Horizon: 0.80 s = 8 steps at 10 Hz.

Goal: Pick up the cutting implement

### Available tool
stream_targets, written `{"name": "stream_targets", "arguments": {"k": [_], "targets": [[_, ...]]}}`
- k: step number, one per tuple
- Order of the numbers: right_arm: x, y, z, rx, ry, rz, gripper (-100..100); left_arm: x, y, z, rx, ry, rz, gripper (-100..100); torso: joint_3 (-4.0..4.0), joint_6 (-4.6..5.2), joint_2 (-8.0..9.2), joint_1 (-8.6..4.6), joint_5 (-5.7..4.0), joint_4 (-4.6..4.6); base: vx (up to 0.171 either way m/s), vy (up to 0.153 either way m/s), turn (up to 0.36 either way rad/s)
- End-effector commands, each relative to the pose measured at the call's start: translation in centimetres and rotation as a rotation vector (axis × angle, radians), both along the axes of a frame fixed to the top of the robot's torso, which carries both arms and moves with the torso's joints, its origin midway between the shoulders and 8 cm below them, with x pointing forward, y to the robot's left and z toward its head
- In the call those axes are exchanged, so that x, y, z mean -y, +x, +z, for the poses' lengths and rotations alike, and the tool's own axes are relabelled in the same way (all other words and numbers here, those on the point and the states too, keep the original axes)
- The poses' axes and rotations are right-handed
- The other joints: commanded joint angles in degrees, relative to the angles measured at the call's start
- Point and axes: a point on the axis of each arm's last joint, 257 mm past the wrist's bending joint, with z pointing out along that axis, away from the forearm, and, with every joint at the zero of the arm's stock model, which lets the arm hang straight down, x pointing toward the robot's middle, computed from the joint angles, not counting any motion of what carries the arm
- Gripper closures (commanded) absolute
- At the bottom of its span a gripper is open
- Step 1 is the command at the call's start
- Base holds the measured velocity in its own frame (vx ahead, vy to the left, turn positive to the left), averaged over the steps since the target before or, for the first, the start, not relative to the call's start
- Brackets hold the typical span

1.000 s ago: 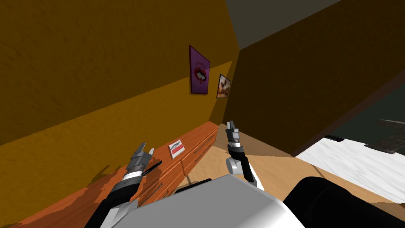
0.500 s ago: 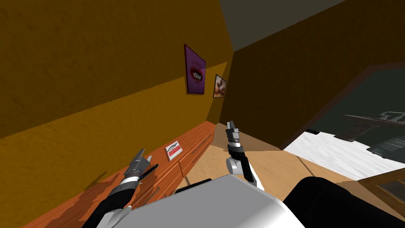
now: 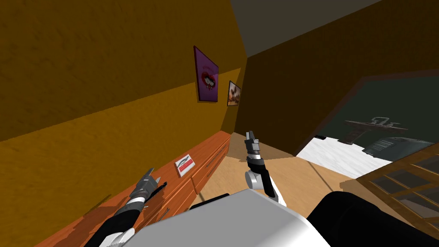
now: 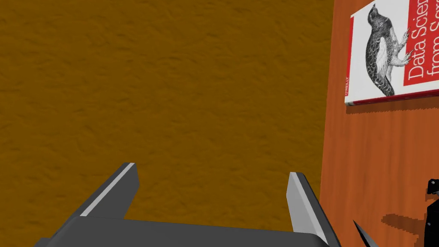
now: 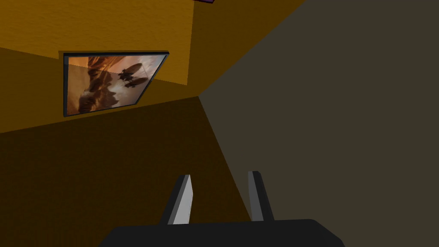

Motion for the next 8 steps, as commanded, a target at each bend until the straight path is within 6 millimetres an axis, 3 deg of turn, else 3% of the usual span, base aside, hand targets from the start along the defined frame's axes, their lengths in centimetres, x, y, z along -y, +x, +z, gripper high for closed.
{"name": "stream_targets", "arguments": {"k": [1, 2, 3, 4, 5, 6, 7, 8], "targets": [[0.0, 0.0, 0.0, 0.0, 0.0, 0.0, 0, -2.0, -0.9, -2.6, -0.078, -0.027, 0.026, -100, 0.0, 0.0, 0.0, 0.0, 0.0, 0.0, 0.0, 0.009, -0.235], [0.0, 0.0, 0.0, 0.0, 0.0, 0.0, 0, -2.1, -1.2, -3.3, -0.1, -0.031, 0.029, -100, 0.0, 0.03, -0.01, -0.01, 0.0, 0.0, -0.001, 0.014, -0.089], [0.0, 0.0, 0.0, 0.0, 0.0, 0.0, 0, -3.8, -2.3, -5.3, -0.159, -0.054, 0.057, -100, -0.01, -0.01, -0.01, 0.01, 0.0, 0.0, 0.0, 0.015, -0.176], [0.0, 0.0, 0.0, 0.0, 0.0, 0.0, 0, -3.8, -2.5, -5.8, -0.179, -0.058, 0.057, -100, 0.0, 0.01, 0.0, 0.02, 0.0, 0.0, 0.001, 0.019, -0.118], [0.0, 0.0, 0.0, 0.0, 0.0, 0.0, 0, -5.7, -3.8, -7.7, -0.233, -0.082, 0.09, -100, -0.01, -0.01, -0.01, 0.03, 0.01, 0.0, 0.004, 0.017, -0.253], [0.0, 0.0, 0.0, 0.0, 0.0, 0.0, 0, -5.6, -4.0, -8.2, -0.254, -0.087, 0.089, -100, -0.01, 0.02, -0.02, 0.02, 0.0, 0.0, 0.002, 0.021, -0.103], [0.0, 0.0, 0.0, 0.0, 0.0, 0.0, 0, -7.1, -5.2, -9.7, -0.303, -0.113, 0.119, -100, -0.01, -0.02, -0.03, 0.03, 0.01, 0.0, 0.004, 0.019, -0.222], [0.0, 0.0, 0.0, 0.0, 0.0, 0.0, 0, -7.2, -5.8, -10.6, -0.332, -0.12, 0.124, -100, -0.02, 0.02, -0.03, 0.04, 0.0, 0.0, 0.004, 0.021, -0.1]]}}
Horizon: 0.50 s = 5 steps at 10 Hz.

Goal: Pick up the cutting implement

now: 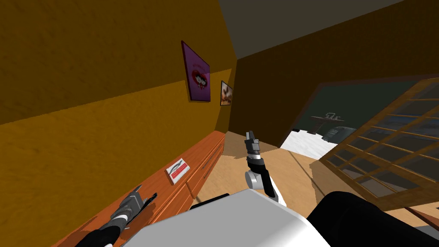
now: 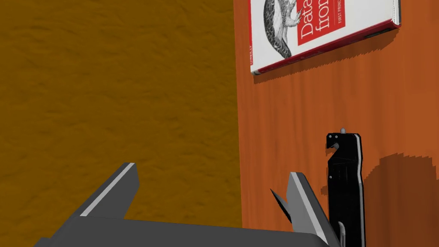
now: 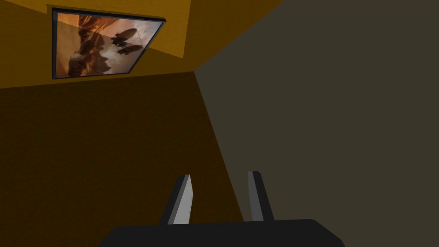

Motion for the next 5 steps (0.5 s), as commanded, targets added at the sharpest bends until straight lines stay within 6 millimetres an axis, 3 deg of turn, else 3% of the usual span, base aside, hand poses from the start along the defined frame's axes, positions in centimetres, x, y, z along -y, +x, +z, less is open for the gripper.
{"name": "stream_targets", "arguments": {"k": [1, 4, 5], "targets": [[0.0, 0.0, 0.0, 0.0, 0.0, 0.0, 0, -1.4, -1.5, -2.1, -0.068, -0.036, 0.034, -100, 0.0, 0.0, 0.0, 0.0, 0.0, 0.0, 0.001, 0.018, -0.196], [0.0, 0.0, 0.0, 0.0, 0.0, 0.0, 0, -3.2, -4.4, -5.1, -0.167, -0.076, 0.087, -100, -0.01, 0.04, -0.02, 0.01, 0.0, 0.0, 0.005, 0.022, -0.156], [0.0, 0.0, 0.0, 0.0, 0.0, 0.0, 0, -4.7, -6.3, -6.6, -0.22, -0.107, 0.129, -100, -0.01, -0.01, -0.01, 0.0, 0.0, 0.0, 0.008, 0.022, -0.279]]}}
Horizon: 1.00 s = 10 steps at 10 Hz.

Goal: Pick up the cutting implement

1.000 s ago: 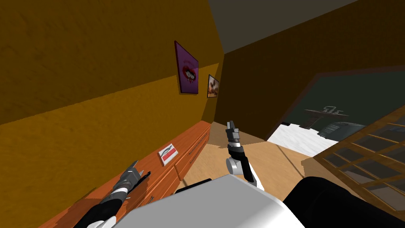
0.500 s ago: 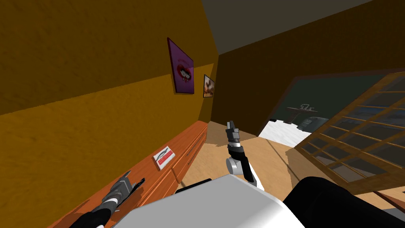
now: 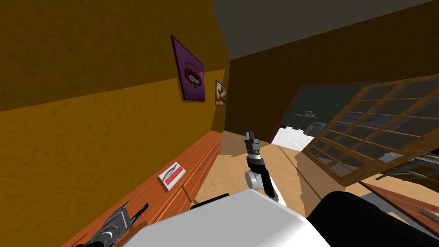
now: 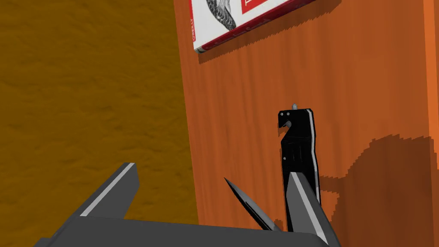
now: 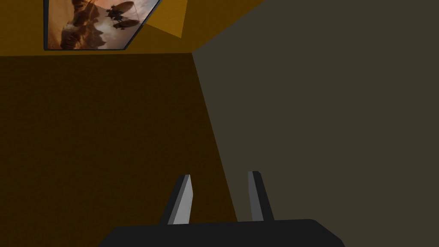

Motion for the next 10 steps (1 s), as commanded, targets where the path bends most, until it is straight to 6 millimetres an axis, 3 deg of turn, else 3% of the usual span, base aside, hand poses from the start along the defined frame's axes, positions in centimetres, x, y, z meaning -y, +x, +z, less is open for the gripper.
{"name": "stream_targets", "arguments": {"k": [1, 4, 5, 6, 7, 10], "targets": [[0.0, 0.0, 0.0, 0.0, 0.0, 0.0, 0, -0.3, -1.5, -1.1, -0.045, -0.024, 0.022, -100, 0.0, 0.0, 0.0, 0.0, 0.0, 0.0, 0.007, 0.026, -0.1], [0.0, 0.0, 0.0, 0.0, 0.0, 0.0, 0, -2.7, -5.6, -3.7, -0.15, -0.09, 0.112, -100, 0.0, -0.05, 0.0, -0.01, 0.0, 0.0, 0.004, 0.024, -0.177], [0.0, 0.0, 0.0, 0.0, 0.0, 0.0, 0, -2.4, -6.0, -4.0, -0.168, -0.099, 0.111, -100, 0.01, -0.02, 0.02, 0.0, 0.0, 0.0, 0.004, 0.027, -0.115], [0.0, 0.0, 0.0, 0.0, 0.0, 0.0, 0, -3.5, -7.8, -5.0, -0.207, -0.128, 0.157, -100, 0.0, -0.06, 0.0, 0.0, 0.0, 0.0, 0.008, 0.027, -0.16], [0.0, 0.0, 0.0, 0.0, 0.0, 0.0, 0, -3.3, -8.2, -5.2, -0.224, -0.136, 0.157, -100, -0.01, -0.04, -0.01, 0.0, 0.0, 0.0, 0.005, 0.029, -0.136], [0.0, 0.0, 0.0, 0.0, 0.0, 0.0, 0, -4.5, -12.0, -6.9, -0.313, -0.208, 0.241, -100, -0.01, -0.07, -0.01, 0.01, 0.01, 0.0, 0.006, 0.03, -0.199]]}}
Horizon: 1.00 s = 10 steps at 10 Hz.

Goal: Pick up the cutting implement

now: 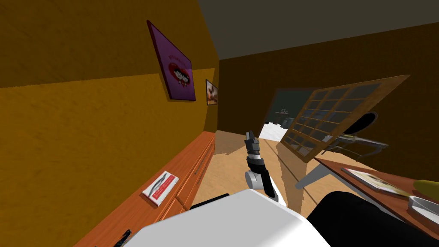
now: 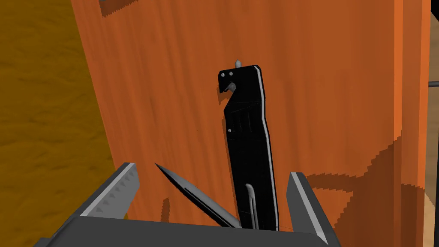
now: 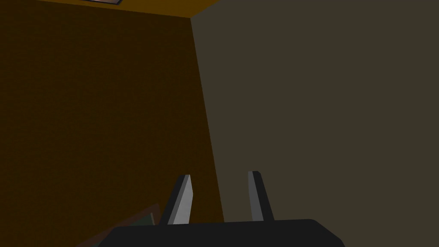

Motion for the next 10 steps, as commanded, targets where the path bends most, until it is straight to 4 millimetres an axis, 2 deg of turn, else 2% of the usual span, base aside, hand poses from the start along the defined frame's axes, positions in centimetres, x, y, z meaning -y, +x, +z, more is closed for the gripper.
{"name": "stream_targets", "arguments": {"k": [1, 3, 4, 5, 6, 7, 8, 10], "targets": [[0.0, 0.0, 0.0, 0.0, 0.0, 0.0, 0, -0.1, -1.4, -0.7, -0.033, -0.024, 0.026, -100, 0.0, 0.0, 0.0, 0.0, 0.0, 0.0, 0.008, 0.033, -0.088], [0.0, 0.0, 0.0, 0.0, 0.0, 0.0, 0, -1.1, -4.6, -1.6, -0.098, -0.082, 0.108, -100, 0.0, -0.03, 0.01, -0.02, 0.0, 0.0, 0.005, 0.032, -0.241], [0.0, 0.0, 0.0, 0.0, 0.0, 0.0, 0, -0.9, -5.3, -1.9, -0.116, -0.093, 0.114, -100, 0.01, 0.0, 0.01, 0.01, 0.0, 0.0, 0.0, 0.037, -0.105], [0.0, 0.0, 0.0, 0.0, 0.0, 0.0, 0, -1.2, -6.9, -2.3, -0.146, -0.121, 0.156, -100, 0.01, -0.07, 0.02, 0.0, 0.01, 0.0, 0.0, 0.029, -0.163], [0.0, 0.0, 0.0, 0.0, 0.0, 0.0, 0, -1.1, -7.0, -2.3, -0.151, -0.126, 0.156, -100, 0.01, -0.03, 0.03, -0.02, 0.0, 0.0, 0.0, 0.027, -0.08], [0.0, 0.0, 0.0, 0.0, 0.0, 0.0, 0, -1.2, -8.6, -2.6, -0.183, -0.157, 0.196, -100, 0.01, -0.06, 0.02, -0.04, 0.0, 0.0, 0.005, 0.023, -0.166], [0.0, 0.0, 0.0, 0.0, 0.0, 0.0, 0, -1.2, -8.6, -2.6, -0.183, -0.157, 0.196, -100, 0.0, -0.03, 0.01, -0.05, -0.01, 0.0, 0.002, 0.024, -0.098], [0.0, 0.0, 0.0, 0.0, 0.0, 0.0, 0, -1.3, -11.4, -3.0, -0.236, -0.215, 0.27, -100, 0.0, -0.03, 0.0, -0.04, 0.0, 0.0, 0.002, 0.032, -0.2]]}}
